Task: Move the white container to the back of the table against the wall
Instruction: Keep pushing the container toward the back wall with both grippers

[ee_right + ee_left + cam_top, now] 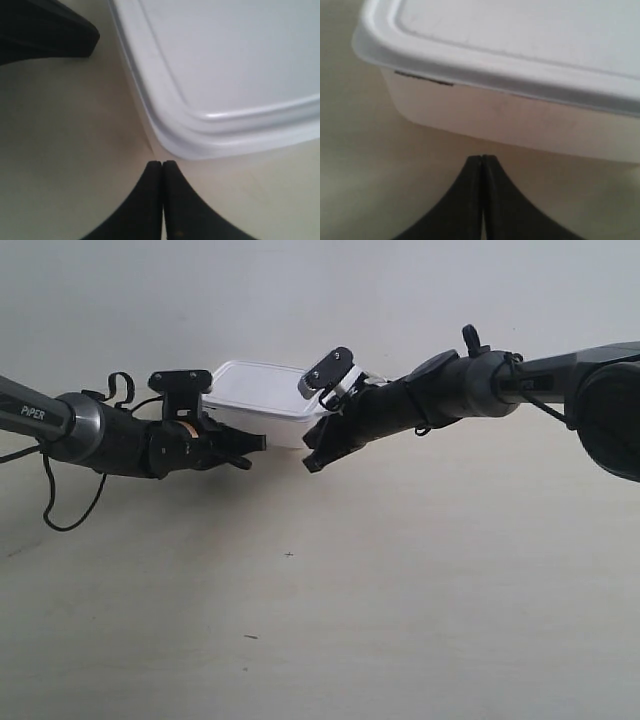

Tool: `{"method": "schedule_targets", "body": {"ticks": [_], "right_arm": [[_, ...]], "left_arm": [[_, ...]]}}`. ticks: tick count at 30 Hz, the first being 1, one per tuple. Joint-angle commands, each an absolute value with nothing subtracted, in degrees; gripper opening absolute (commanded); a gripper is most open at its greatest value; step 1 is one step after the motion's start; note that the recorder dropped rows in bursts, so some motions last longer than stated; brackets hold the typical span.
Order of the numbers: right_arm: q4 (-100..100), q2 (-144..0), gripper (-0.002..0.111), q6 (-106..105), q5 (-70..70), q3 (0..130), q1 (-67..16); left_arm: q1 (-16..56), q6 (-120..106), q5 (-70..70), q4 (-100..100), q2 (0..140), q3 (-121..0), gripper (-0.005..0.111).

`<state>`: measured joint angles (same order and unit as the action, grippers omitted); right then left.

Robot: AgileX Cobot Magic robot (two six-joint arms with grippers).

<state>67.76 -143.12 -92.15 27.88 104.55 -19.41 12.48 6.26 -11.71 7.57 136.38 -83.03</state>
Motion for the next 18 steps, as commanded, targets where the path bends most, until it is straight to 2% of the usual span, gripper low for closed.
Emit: {"method": "schedule_targets", "body": {"ticks": [1, 11, 18], "right_arm": [[72.8, -143.1, 0.0, -92.6, 29.9, 104.9, -19.2], [81.5, -144.7, 0.0, -98.0, 27.0, 105.1, -19.2], [94.8, -144.9, 0.0, -110.2, 23.8, 105.1, -19.2]], "left_arm": [[12.4, 6.2, -8.1, 7.5, 136.2, -83.3, 0.0], [12.4, 6.3, -7.2, 8.6, 130.1, -76.4, 0.0], [12.5, 6.3, -6.9, 16.1, 125.6, -69.5, 0.0]]}}
